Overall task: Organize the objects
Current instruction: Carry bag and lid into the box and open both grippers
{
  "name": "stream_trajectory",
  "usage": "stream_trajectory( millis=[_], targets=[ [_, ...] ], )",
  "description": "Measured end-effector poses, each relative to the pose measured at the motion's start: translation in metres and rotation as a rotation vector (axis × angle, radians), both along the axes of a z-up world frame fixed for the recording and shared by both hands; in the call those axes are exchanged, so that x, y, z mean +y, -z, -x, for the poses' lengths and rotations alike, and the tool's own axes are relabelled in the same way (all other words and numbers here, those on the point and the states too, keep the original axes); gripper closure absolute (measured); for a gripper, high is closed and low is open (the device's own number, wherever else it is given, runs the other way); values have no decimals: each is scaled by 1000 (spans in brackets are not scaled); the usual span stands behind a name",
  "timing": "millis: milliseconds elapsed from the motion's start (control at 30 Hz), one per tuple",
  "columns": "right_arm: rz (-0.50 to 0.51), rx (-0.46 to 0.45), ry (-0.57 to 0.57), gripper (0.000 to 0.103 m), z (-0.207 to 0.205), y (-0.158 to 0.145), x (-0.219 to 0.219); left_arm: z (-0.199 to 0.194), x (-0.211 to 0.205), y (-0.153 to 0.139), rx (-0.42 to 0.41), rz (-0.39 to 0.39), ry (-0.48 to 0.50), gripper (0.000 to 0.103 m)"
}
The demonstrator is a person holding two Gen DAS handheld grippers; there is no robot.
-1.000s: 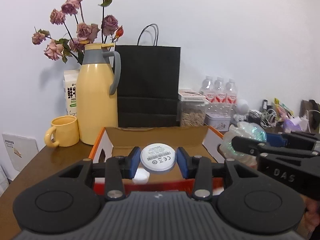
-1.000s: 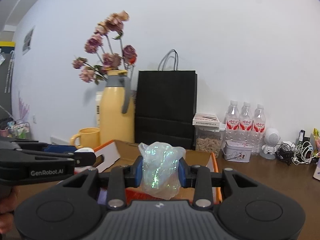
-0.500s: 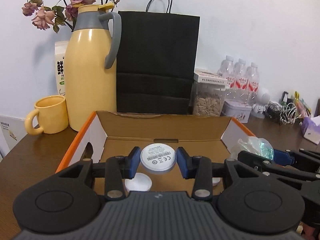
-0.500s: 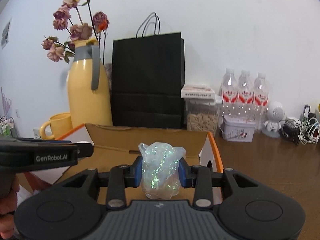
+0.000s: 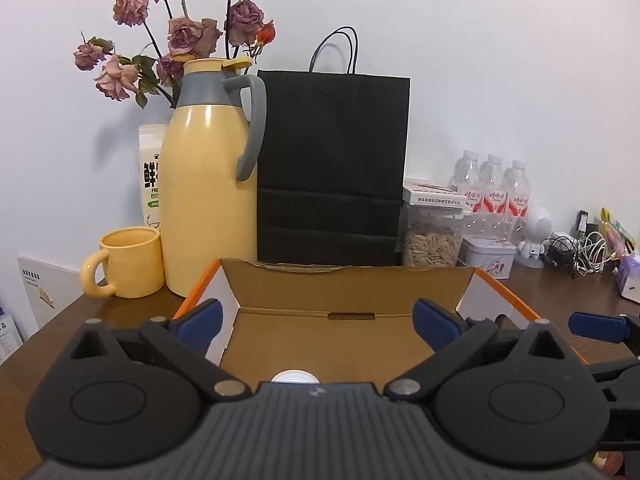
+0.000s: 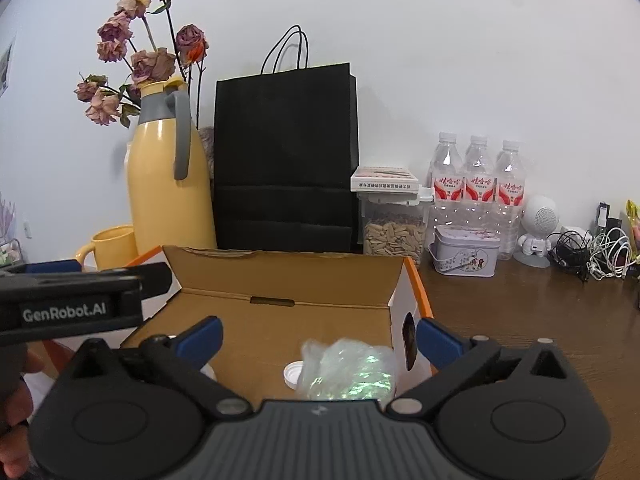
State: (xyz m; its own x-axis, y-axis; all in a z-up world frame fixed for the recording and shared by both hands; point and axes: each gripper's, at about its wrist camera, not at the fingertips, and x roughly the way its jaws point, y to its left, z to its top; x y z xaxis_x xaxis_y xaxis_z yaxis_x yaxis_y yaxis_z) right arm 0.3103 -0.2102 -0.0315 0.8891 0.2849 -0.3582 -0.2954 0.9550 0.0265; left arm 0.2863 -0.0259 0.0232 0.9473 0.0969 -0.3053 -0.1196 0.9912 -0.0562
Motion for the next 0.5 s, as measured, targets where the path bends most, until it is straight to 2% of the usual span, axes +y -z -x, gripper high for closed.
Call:
stream_trajectory(
  millis=[500],
  targets=[
    [2, -22, -5, 0, 7, -6, -1, 6, -1, 1, -9, -1, 7, 0]
  ],
)
